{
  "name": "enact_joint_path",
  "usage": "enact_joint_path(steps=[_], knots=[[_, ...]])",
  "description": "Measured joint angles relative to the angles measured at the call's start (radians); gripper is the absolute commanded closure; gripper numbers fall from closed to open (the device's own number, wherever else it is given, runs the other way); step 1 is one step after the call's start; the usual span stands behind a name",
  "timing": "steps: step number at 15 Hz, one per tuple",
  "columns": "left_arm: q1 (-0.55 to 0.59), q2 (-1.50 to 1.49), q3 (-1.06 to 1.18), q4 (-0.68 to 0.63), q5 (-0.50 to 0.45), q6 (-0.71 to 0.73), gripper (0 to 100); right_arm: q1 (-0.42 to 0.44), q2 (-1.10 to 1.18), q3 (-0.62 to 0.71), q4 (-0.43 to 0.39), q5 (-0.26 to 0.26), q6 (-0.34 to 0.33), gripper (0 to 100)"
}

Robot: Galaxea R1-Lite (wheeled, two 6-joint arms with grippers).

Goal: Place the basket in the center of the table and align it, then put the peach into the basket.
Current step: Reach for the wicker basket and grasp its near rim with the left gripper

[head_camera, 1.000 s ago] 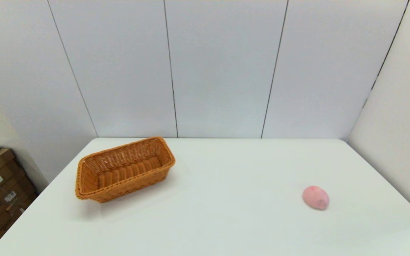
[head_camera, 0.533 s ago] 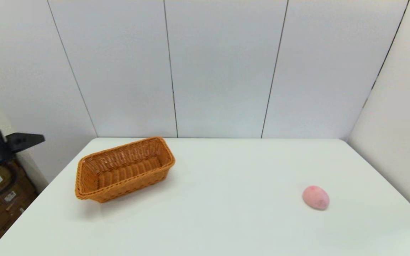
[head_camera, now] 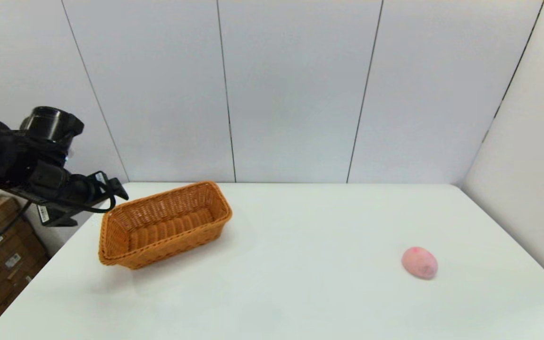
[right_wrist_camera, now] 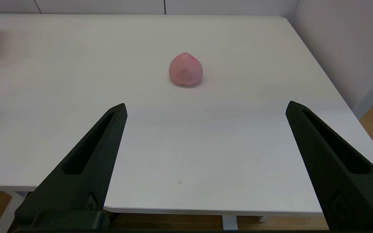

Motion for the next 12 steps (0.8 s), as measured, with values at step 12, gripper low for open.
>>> enact_joint_path(steps=[12], knots=[[0.064,0.348,-0.129,0.008,-0.066,0.022,0,0.000,0.000,0.001,-0.001,0.000,0.000,0]])
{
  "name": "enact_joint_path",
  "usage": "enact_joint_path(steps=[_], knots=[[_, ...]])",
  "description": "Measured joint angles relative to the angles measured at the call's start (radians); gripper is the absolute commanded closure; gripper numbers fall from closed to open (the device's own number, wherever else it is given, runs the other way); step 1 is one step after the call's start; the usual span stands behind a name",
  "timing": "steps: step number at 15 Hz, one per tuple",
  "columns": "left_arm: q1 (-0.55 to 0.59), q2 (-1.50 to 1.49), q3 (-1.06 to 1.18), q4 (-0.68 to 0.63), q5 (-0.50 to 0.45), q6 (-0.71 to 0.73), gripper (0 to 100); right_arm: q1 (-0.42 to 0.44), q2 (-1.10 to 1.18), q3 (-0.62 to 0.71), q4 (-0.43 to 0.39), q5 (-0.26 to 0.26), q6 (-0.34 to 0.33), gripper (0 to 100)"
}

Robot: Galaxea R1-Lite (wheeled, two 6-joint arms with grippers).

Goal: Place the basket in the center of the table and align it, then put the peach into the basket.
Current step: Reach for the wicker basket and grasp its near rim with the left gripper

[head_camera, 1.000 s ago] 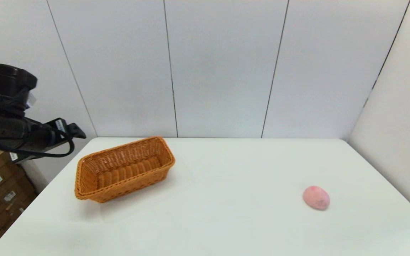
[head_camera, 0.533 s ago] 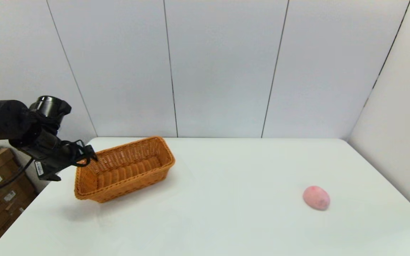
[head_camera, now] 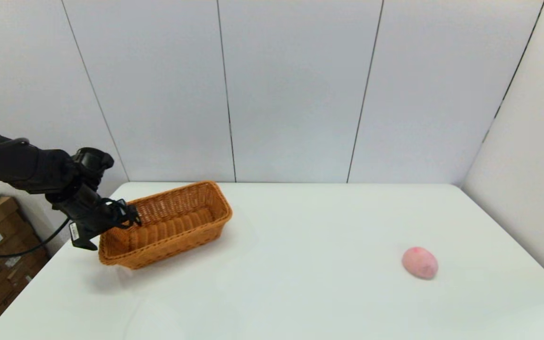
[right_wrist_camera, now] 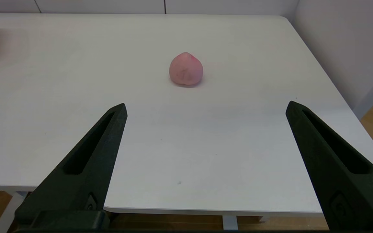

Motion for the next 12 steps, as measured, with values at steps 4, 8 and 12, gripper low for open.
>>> enact_joint_path(steps=[4,8,12], knots=[[0.025,0.086,-0.034,0.001,-0.023,0.008,100,0.000,0.000,0.000,0.000,0.000,-0.001,0],[0.035,0.124,-0.052,0.018,-0.072,0.014,100,0.000,0.000,-0.001,0.001,0.000,-0.003,0],[0.036,0.130,-0.057,0.019,-0.097,0.014,100,0.000,0.000,-0.001,0.001,0.000,-0.004,0]])
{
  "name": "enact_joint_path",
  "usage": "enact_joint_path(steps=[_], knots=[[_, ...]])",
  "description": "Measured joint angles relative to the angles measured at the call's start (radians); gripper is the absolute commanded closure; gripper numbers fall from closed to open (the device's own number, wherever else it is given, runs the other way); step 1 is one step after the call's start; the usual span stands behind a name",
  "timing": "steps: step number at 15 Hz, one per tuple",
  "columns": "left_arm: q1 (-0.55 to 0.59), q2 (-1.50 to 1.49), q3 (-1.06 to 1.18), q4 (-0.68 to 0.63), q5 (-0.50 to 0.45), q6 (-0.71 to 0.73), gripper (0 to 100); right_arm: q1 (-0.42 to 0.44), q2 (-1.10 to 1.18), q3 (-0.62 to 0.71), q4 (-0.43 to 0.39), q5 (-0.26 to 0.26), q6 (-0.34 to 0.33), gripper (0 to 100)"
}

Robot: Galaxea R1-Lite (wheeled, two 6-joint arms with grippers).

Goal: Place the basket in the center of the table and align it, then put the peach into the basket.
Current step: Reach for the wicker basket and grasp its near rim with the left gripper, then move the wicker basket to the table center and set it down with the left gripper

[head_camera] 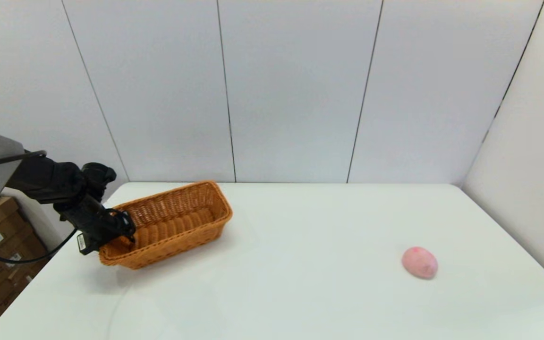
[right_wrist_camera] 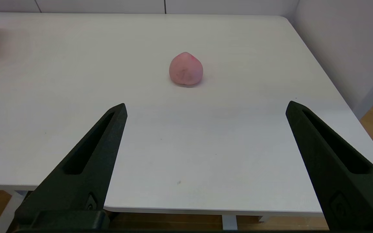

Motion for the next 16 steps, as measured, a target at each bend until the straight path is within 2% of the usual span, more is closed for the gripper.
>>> enact_joint_path(steps=[4,6,8,12,16], knots=[[-0.001,-0.005,-0.012,0.016,-0.010,-0.002,100,0.000,0.000,-0.001,0.001,0.000,0.000,0],[0.004,-0.011,-0.024,0.031,-0.046,-0.003,100,0.000,0.000,-0.001,0.002,0.000,0.000,0],[0.010,-0.023,-0.039,0.069,-0.110,-0.003,100,0.000,0.000,-0.001,0.002,0.001,0.000,0],[0.041,-0.074,-0.070,0.156,-0.319,0.013,100,0.000,0.000,-0.001,0.004,0.003,-0.001,0],[0.043,-0.138,-0.072,0.193,-0.389,0.029,100,0.000,0.000,-0.001,0.004,0.003,-0.005,0]])
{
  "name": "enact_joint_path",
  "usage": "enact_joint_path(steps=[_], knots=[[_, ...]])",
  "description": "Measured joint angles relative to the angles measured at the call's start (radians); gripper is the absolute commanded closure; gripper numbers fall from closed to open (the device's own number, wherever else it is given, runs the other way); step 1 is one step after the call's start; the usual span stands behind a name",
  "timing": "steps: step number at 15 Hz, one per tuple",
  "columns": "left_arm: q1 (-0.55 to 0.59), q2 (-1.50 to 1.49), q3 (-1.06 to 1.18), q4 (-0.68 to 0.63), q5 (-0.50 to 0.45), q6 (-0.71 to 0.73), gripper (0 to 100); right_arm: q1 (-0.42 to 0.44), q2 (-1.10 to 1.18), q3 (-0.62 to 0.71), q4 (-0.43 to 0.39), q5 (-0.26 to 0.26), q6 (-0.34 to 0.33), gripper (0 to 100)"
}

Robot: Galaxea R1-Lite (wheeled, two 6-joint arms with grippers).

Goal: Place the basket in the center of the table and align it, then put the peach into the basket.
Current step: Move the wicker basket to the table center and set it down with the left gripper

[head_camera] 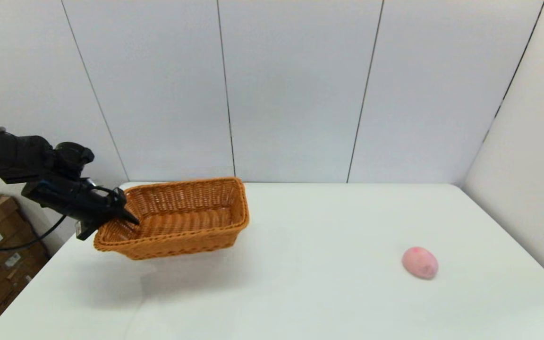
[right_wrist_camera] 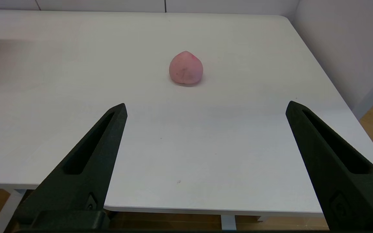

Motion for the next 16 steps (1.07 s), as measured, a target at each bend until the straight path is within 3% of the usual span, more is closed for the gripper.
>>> enact_joint_path(steps=[4,8,13,16], knots=[[-0.110,-0.061,-0.008,0.049,-0.009,0.001,100,0.000,0.000,0.000,0.002,0.002,0.000,0],[-0.302,-0.060,-0.079,0.051,-0.001,-0.110,100,0.000,0.000,0.000,0.000,0.002,0.000,0],[-0.504,0.057,-0.246,0.053,0.065,-0.233,100,0.000,0.000,0.000,-0.003,0.001,0.001,0],[-0.555,0.140,-0.329,0.052,0.101,-0.282,100,0.000,0.000,0.000,-0.003,0.000,0.002,0]])
